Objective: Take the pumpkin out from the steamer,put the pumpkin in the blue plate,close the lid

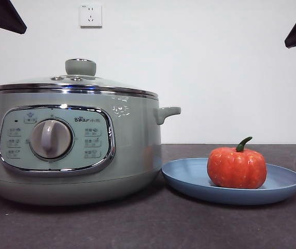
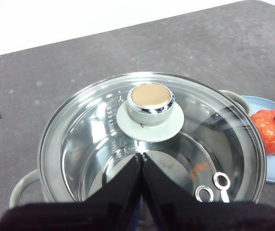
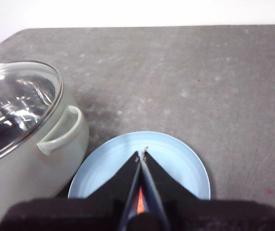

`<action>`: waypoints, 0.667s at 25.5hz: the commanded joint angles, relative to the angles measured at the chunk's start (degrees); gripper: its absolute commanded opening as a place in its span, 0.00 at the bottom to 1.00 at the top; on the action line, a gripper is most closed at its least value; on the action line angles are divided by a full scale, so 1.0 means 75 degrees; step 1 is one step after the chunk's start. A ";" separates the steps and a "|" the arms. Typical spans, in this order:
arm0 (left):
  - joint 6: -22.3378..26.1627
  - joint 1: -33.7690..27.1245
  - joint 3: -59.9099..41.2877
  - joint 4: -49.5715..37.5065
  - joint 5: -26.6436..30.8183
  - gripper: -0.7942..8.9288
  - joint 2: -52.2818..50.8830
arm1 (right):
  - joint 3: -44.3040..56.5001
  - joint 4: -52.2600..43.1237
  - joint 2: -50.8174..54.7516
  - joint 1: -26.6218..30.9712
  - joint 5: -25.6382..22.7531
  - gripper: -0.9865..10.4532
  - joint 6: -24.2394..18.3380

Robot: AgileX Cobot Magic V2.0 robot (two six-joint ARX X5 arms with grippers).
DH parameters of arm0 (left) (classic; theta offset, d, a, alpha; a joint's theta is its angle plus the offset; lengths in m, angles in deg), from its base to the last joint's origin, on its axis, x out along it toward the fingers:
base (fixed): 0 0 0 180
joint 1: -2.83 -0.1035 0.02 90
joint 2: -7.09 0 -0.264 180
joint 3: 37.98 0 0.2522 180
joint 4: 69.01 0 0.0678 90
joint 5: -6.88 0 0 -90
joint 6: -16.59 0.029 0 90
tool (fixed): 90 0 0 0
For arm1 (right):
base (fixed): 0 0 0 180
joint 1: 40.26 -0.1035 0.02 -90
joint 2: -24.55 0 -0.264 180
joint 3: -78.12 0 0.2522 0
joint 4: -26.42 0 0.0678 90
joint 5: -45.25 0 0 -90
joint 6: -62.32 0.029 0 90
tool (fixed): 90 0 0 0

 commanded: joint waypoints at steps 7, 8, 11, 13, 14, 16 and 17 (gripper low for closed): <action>-0.0047 0.0023 -0.0038 0.0000 0.0023 0.08 -0.0009 | 0.0058 0.0236 0.0003 0.0003 -0.0038 0.09 0.0076; 0.0017 0.0047 -0.0038 0.0163 -0.0009 0.08 -0.0041 | 0.0058 0.0236 0.0006 0.0003 -0.0038 0.09 0.0076; 0.0350 -0.0111 -0.0041 0.0924 0.0085 0.08 -0.0615 | 0.0058 0.0236 0.0006 0.0003 -0.0035 0.09 0.0079; 0.0449 -0.0326 -0.0079 0.1323 0.0012 0.08 -0.1183 | 0.0058 0.0236 0.0003 0.0003 -0.0038 0.09 0.0076; 0.0452 -0.0487 -0.0163 0.1355 0.0015 0.08 -0.1518 | 0.0058 0.0239 0.0003 0.0003 -0.0035 0.09 0.0079; 0.0440 -0.0915 -0.0425 0.1236 0.0020 0.08 -0.2154 | 0.0058 0.0239 0.0006 0.0003 -0.0035 0.09 0.0079; 0.0443 -0.1206 -0.0632 0.1067 0.0029 0.08 -0.2474 | 0.0058 0.0239 0.0006 0.0003 -0.0038 0.09 0.0079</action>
